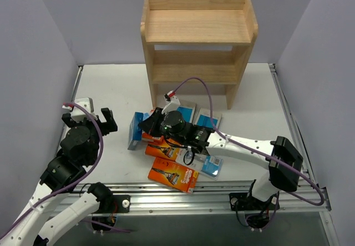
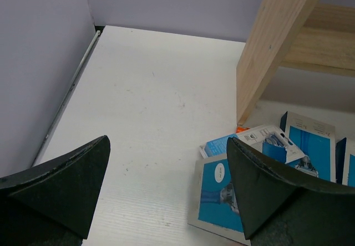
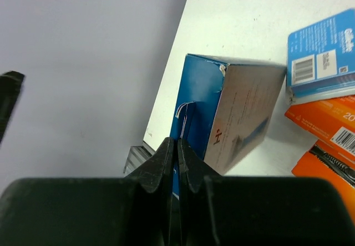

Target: Place and organize the shaving razors onto the shelf

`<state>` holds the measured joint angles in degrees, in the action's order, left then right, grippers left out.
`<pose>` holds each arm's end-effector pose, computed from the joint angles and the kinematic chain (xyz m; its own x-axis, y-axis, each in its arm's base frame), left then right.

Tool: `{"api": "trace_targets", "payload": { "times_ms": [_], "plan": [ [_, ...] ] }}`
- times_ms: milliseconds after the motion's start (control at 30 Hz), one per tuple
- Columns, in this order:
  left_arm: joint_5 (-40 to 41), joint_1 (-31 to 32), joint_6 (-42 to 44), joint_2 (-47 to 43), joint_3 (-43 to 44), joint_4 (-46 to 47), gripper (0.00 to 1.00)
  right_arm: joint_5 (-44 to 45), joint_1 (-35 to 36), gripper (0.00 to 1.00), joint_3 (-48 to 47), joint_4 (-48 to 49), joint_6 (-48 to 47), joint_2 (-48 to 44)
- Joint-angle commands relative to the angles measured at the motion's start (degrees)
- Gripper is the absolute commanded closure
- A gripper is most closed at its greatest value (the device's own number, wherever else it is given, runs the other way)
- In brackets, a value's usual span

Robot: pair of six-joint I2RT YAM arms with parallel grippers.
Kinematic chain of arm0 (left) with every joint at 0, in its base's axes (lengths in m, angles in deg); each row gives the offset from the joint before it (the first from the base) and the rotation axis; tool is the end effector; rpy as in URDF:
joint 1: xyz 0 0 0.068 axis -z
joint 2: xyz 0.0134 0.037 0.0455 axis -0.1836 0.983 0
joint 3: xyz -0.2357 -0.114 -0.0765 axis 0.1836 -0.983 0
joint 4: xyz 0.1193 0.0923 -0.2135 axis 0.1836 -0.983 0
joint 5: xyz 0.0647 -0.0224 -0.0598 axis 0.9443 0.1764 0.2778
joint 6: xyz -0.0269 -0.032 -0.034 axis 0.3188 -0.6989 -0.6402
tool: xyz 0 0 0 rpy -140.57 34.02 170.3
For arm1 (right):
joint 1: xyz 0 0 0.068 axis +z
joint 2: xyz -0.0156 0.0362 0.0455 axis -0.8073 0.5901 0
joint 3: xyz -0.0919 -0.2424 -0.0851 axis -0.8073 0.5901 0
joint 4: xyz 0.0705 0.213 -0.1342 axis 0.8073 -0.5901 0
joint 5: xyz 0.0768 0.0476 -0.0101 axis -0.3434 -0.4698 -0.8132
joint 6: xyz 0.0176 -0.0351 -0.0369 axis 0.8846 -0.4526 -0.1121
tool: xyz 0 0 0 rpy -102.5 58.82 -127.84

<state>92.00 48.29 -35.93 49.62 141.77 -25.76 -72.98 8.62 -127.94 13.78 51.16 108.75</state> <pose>0.0983 -0.0448 0.3856 -0.0830 -0.1004 -0.9915 -0.1183 0.9889 -0.0902 0.1766 0.3307 0.3160 -0.7008 0.4323 -0.5674 -0.4531 0.3445 0.8222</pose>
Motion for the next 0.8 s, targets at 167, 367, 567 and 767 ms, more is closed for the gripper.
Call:
{"api": "trace_targets", "payload": {
  "times_ms": [167,367,567,767],
  "plan": [
    [0.59,0.08,-0.68,0.98,0.56,2.28,0.05,3.93,-3.04,1.0,-7.24,-4.4,-5.12,-9.7],
    [0.42,0.08,-0.68,0.98,0.47,2.37,0.05,4.81,-4.97,1.0,-11.46,-8.53,-7.67,-13.39],
    [-0.98,-0.01,-0.68,1.33,0.38,2.54,0.05,7.45,-6.2,1.0,-13.57,-11.7,-9.34,-16.64],
    [-24.42,0.25,3.44,0.54,-2.16,10.35,0.06,9.38,-6.56,1.0,-12.7,-12.32,-8.2,-18.84]
  ]
}}
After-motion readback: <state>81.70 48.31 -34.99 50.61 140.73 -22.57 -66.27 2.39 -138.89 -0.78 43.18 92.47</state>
